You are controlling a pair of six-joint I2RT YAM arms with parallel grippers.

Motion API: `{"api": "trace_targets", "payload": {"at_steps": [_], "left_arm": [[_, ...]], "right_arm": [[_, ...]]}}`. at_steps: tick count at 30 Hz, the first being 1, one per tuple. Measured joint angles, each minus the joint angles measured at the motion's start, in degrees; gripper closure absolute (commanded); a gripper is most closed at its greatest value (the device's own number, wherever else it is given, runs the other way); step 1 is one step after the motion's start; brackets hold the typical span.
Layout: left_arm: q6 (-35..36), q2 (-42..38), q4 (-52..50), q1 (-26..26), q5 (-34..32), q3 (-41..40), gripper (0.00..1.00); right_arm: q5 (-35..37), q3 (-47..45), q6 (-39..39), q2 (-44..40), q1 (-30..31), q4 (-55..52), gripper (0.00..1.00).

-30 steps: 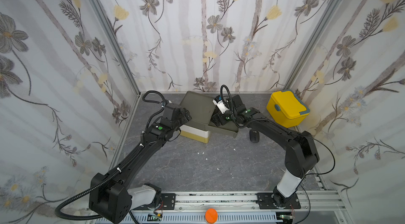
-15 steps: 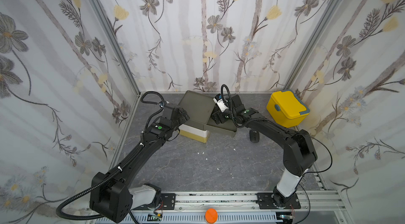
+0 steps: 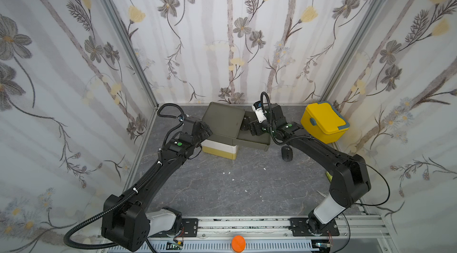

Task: Take the mice out of the drawer
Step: Adjust the mouse in the drawer.

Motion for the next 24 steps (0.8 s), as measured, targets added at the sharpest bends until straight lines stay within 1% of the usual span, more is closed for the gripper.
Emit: {"api": "trace_targets", "payload": {"at_steps": [4, 13, 24], "left_arm": [[0.02, 0.00, 0.02, 0.00, 0.15, -0.09, 0.18], [0.02, 0.00, 0.66, 0.00, 0.50, -0.09, 0.18], [0.00, 2.10, 1.62, 0.00, 1.79, -0.02, 0.20]], "right_arm": [[-1.66, 0.37, 0.24, -0.44, 0.02, -0.70, 0.17], [-4.33, 4.66, 1.29, 4.74, 2.16, -3.17, 0.19], [-3.58, 6.43, 2.27, 8.81, 2.36, -3.54, 0.18]]}}
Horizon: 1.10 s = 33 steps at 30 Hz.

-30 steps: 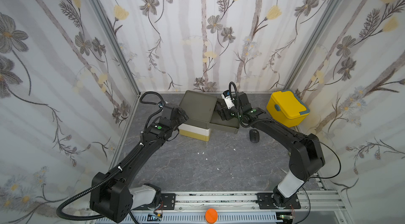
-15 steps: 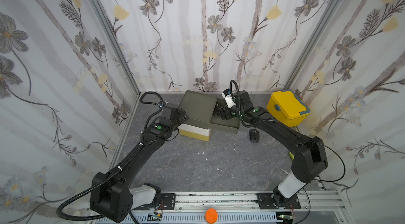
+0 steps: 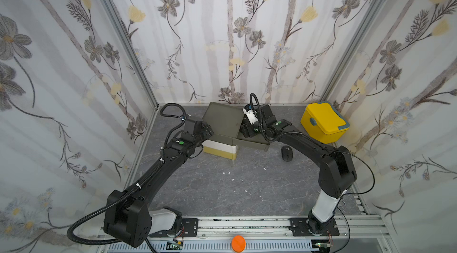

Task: Take the mice out of the drawer
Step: Adjust the mouse in the drawer.

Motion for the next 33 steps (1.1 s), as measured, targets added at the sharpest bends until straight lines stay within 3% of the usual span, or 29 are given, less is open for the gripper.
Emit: {"api": "trace_targets", "payload": {"at_steps": [13, 24, 33], "left_arm": [[-0.15, -0.22, -0.22, 0.07, -0.50, 0.02, 0.20], [-0.04, -0.90, -0.15, 0.07, -0.39, 0.02, 0.20], [-0.04, 0.39, 0.00, 0.07, 0.20, 0.02, 0.21]], "right_arm": [[8.07, -0.74, 3.15, -4.35, -2.14, -2.16, 0.19], [-0.22, 2.60, 5.44, -1.68, -0.59, -4.66, 0.18], [-1.44, 4.61, 6.01, 2.71, -0.52, -6.12, 0.16]]}}
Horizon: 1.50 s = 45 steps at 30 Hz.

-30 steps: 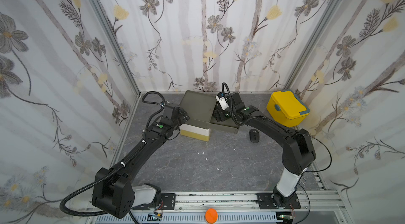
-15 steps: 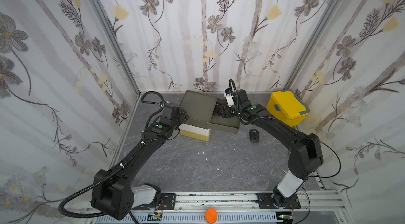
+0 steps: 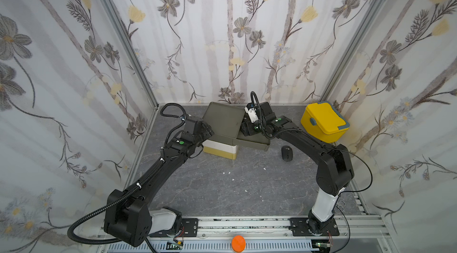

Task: Take the mice out of the drawer
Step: Adjust the mouse in the drawer, then pick up the mouse from the drawer.

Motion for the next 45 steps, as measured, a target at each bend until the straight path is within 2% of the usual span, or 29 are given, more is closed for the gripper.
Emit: {"api": "trace_targets", "payload": {"at_steps": [7, 16, 24, 34, 38, 45], "left_arm": [[-0.02, 0.04, -0.07, 0.00, -0.28, 0.00, 0.21], [-0.02, -0.15, -0.15, 0.00, -0.94, 0.00, 0.21], [-0.02, -0.39, -0.13, 0.00, -0.92, 0.00, 0.21], [-0.02, -0.46, 0.02, 0.00, 0.02, 0.00, 0.21], [-0.02, -0.42, 0.04, 0.00, 0.44, 0.00, 0.21], [-0.02, -0.42, 0.04, 0.00, 0.61, 0.00, 0.21]], "right_arm": [[1.75, 0.37, 0.52, 0.37, 0.31, 0.39, 0.18], [11.52, 0.35, 1.49, -3.10, -0.15, -1.57, 0.20], [5.90, 0.46, 0.26, -2.99, 0.50, -2.10, 0.14], [5.95, 0.90, 0.26, -0.02, 0.85, -0.35, 0.13], [7.06, 1.64, 0.26, 1.33, 1.29, 0.13, 0.14], [9.66, 2.56, 0.90, 3.10, 1.33, 1.46, 0.23]]}}
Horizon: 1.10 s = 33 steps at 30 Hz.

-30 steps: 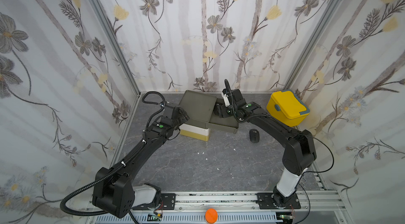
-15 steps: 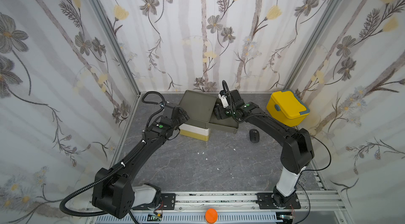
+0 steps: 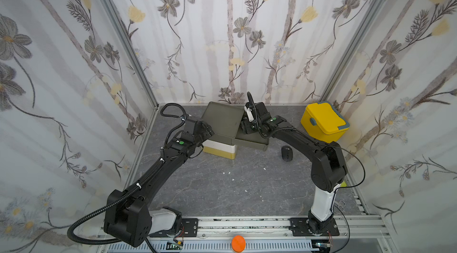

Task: Take the mice out of the drawer
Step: Pick up the mouse from the drawer.

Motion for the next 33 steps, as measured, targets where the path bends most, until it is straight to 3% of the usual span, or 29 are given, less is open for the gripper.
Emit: {"api": "trace_targets", "payload": {"at_steps": [25, 33], "left_arm": [[0.00, -0.35, -0.02, 0.00, -0.04, 0.00, 0.21], [0.00, -0.94, -0.04, 0.00, -0.04, 0.00, 0.21]], "right_arm": [[-0.83, 0.44, 1.51, -0.13, -0.37, 1.79, 0.41], [-1.11, 0.74, 1.75, -2.62, -0.39, 0.35, 0.41]]}}
